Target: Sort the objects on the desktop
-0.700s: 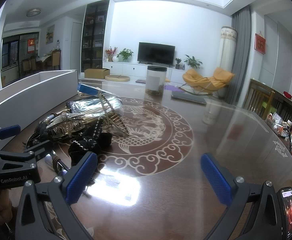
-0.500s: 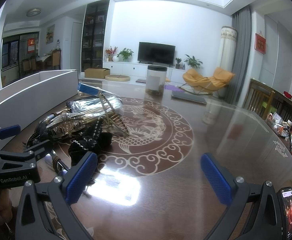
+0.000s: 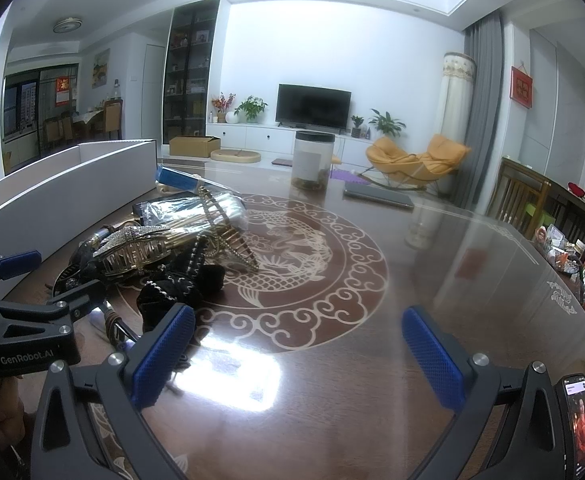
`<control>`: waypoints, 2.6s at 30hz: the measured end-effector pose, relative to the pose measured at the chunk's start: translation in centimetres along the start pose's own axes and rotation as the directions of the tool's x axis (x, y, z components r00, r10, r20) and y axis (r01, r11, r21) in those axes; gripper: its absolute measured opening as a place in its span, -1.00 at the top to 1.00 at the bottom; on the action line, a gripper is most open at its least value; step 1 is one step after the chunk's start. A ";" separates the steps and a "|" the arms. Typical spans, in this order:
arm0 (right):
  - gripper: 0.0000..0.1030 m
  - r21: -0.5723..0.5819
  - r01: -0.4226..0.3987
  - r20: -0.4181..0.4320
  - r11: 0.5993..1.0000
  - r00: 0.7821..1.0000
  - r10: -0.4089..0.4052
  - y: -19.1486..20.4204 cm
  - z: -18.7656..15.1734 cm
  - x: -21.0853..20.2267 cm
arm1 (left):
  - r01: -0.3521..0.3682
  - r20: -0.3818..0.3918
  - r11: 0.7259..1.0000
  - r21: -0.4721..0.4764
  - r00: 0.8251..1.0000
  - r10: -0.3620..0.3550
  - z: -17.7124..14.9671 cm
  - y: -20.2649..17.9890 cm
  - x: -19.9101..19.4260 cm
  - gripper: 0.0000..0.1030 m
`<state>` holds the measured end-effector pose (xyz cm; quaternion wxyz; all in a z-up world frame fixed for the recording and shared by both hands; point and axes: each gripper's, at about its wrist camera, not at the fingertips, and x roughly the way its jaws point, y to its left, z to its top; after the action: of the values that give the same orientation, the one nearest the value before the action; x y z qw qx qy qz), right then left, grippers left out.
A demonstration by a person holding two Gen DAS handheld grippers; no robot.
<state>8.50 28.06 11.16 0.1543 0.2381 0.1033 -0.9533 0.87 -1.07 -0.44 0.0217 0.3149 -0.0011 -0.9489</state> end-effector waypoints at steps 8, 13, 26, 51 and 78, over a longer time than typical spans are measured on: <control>-1.00 0.000 0.000 0.000 1.000 1.000 0.000 0.0 0.0 0.0 | -0.002 0.001 1.000 0.004 1.000 0.002 0.0 0.0 -0.1 -1.00; -1.00 0.000 0.000 0.000 1.000 1.000 0.000 0.0 0.0 0.0 | 0.003 -0.003 1.000 -0.010 1.000 -0.003 0.0 0.1 0.0 -1.00; -1.00 0.001 0.000 -0.001 1.000 1.000 0.000 0.0 0.0 0.0 | 0.002 -0.006 1.000 -0.017 1.000 -0.003 0.0 0.1 0.0 -1.00; -1.00 0.001 -0.001 -0.001 1.000 1.000 0.001 0.0 0.0 0.0 | -0.002 -0.007 1.000 -0.020 1.000 0.001 0.0 0.2 0.0 -1.00; -1.00 0.001 -0.002 -0.001 1.000 1.000 0.002 0.0 0.0 0.0 | -0.005 -0.009 1.000 -0.027 1.000 0.005 0.0 0.2 0.1 -1.00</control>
<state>8.51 28.07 11.19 0.1549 0.2389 0.1028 -0.9531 0.83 -1.30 -0.52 0.0282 0.3188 0.0108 -0.9473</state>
